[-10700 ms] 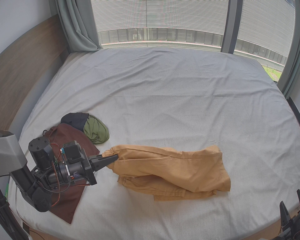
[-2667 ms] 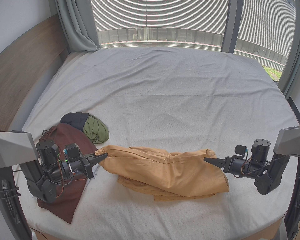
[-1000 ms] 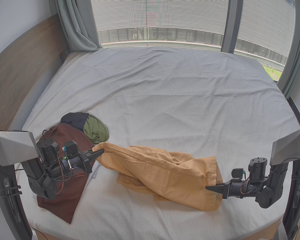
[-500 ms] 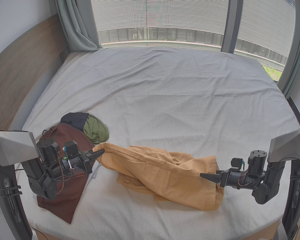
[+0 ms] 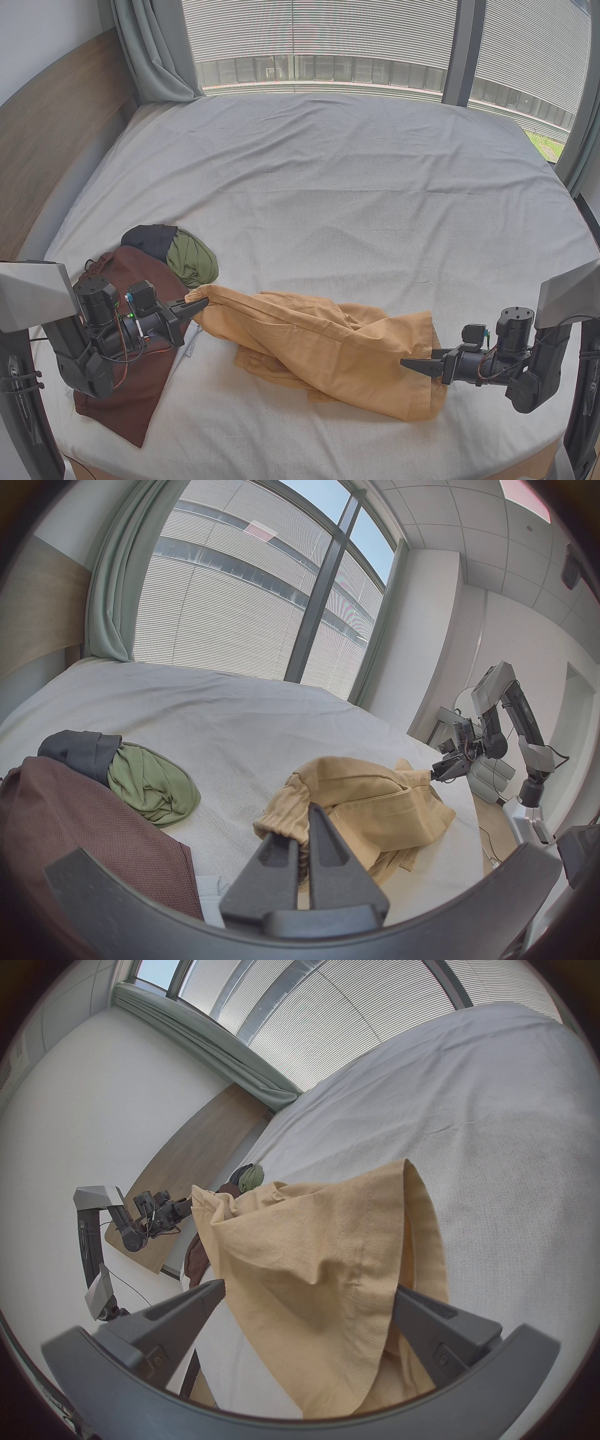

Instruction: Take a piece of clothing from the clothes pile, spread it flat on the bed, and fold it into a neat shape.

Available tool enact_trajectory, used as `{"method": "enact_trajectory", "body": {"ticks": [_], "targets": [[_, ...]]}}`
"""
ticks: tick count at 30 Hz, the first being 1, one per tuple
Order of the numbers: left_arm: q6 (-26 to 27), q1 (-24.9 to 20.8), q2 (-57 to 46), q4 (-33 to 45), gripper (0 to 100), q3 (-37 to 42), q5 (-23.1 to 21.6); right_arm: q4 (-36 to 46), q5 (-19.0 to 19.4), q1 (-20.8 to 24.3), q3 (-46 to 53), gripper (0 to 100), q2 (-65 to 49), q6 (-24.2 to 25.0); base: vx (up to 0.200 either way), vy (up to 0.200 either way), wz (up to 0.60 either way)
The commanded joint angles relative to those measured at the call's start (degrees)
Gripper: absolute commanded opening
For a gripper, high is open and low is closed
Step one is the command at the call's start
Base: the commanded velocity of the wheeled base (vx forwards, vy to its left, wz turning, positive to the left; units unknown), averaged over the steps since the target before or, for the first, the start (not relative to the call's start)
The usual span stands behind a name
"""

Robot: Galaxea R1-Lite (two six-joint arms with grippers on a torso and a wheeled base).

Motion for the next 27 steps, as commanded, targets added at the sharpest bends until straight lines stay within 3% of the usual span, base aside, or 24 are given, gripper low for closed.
{"method": "enact_trajectory", "body": {"ticks": [1, 2, 3, 11, 22, 23, 27], "targets": [[0.06, -0.01, 0.00, -0.01, 0, 0.00, -0.01, -0.01, 0.60, 0.16, 0.04, 100, 0.29, -0.14, 0.000, 0.000, 0.00], [0.06, -0.01, 0.00, -0.01, 0, 0.00, -0.01, -0.01, 0.87, 0.07, -0.05, 100, 0.29, -0.14, 0.000, 0.000, 0.00], [0.06, -0.10, 0.09, -0.01, 0, 0.00, -0.01, -0.01, 1.04, -0.02, -0.05, 0, 0.29, -0.14, 0.000, 0.000, 0.00], [-0.03, 0.07, 0.18, -0.01, 0, -0.09, -0.01, -0.01, 2.27, -0.63, 0.48, 0, -1.03, -0.14, 0.000, 0.000, 0.00], [-0.12, 0.78, 1.06, -0.01, 0, -1.14, 0.08, -0.01, 10.97, -4.24, 4.26, 0, -7.36, -0.23, 0.000, 0.000, 0.00], [-0.12, 0.95, 1.24, -0.01, 0, -1.23, 0.08, -0.01, 13.08, -4.77, 4.70, 0, -7.71, -0.31, 0.000, 0.000, 0.00], [-0.12, 1.22, 1.41, -0.01, 0, -1.49, 0.08, -0.09, 14.58, -5.12, 4.79, 0, -7.97, -0.31, 0.000, 0.000, 0.00]]}}
